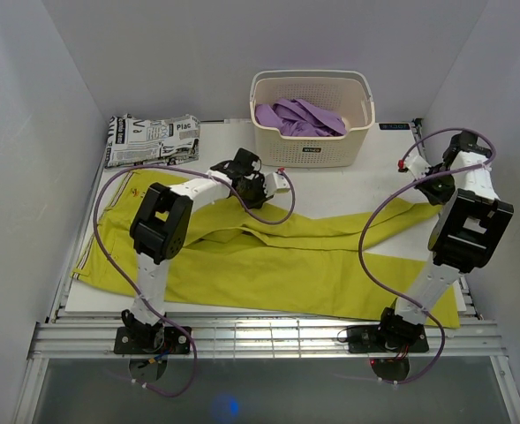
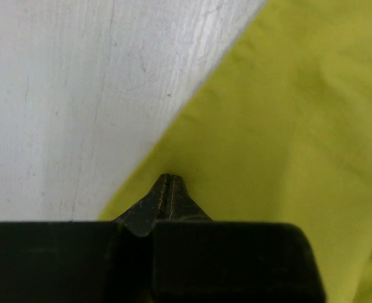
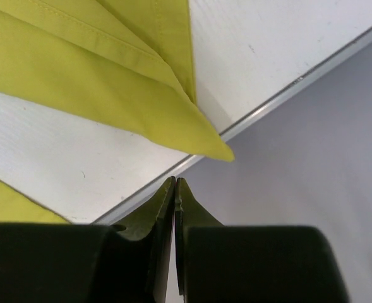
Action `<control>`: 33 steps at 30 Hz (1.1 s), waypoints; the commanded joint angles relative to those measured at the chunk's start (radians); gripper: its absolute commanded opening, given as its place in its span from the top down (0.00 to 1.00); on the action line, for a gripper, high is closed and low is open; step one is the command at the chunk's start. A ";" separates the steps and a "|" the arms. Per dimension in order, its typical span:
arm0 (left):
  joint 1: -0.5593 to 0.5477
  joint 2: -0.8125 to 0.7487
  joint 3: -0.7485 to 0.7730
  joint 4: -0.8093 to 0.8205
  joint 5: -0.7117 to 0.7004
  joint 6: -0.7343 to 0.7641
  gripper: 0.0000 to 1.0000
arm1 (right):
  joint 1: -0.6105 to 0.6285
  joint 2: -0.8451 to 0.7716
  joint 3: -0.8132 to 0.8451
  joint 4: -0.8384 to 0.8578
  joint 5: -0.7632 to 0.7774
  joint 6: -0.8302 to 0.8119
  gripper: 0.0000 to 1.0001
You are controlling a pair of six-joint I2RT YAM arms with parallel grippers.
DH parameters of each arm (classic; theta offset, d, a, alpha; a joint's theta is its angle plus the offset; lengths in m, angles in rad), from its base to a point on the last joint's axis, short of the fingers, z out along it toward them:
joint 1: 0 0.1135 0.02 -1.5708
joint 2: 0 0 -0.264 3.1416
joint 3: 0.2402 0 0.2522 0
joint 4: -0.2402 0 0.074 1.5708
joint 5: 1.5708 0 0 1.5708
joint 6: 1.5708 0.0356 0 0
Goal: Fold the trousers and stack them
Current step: Flatten the trousers out
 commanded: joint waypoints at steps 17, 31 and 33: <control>0.125 -0.441 -0.262 0.127 0.098 -0.197 0.74 | -0.011 0.030 0.069 0.011 0.008 0.029 0.09; 0.073 0.065 0.249 -0.239 0.161 -0.050 0.23 | -0.024 0.154 0.173 -0.033 0.013 0.040 0.10; 0.065 0.093 0.235 -0.242 0.136 -0.024 0.23 | -0.026 0.168 0.184 -0.033 0.014 0.034 0.10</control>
